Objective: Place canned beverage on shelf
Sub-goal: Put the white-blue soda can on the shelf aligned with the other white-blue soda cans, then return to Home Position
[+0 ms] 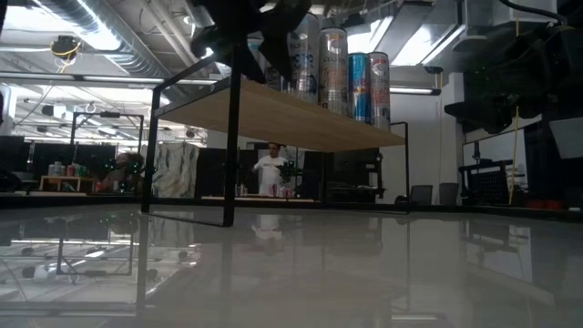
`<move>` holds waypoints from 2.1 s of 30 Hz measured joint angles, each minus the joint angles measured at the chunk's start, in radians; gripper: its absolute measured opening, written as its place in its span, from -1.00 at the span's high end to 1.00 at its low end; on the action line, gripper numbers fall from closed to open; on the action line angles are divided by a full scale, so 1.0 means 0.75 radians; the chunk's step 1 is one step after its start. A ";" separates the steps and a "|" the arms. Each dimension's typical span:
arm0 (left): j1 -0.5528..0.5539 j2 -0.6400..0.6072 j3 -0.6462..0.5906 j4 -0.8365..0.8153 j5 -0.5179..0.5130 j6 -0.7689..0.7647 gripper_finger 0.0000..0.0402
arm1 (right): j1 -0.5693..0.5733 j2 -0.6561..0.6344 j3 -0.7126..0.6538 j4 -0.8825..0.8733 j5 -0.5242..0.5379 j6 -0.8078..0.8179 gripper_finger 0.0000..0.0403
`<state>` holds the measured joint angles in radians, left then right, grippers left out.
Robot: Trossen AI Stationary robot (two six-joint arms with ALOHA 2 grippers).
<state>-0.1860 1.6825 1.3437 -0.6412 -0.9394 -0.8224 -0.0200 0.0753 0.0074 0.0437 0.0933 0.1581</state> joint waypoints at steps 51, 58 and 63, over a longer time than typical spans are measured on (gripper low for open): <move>0.054 -0.447 0.001 0.541 0.792 1.279 0.93 | 0.001 0.001 0.000 0.000 0.001 0.000 -0.93; 0.211 -0.617 -0.025 0.446 1.055 1.356 1.00 | 0.000 0.001 0.000 0.000 0.001 0.001 -0.93; 0.305 -0.848 -0.279 0.550 1.154 1.359 1.00 | 0.000 0.001 0.000 0.000 0.000 0.000 -0.93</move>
<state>0.0424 1.0468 1.1347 -0.2284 -0.0738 0.1967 -0.0200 0.0757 0.0073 0.0437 0.0936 0.1581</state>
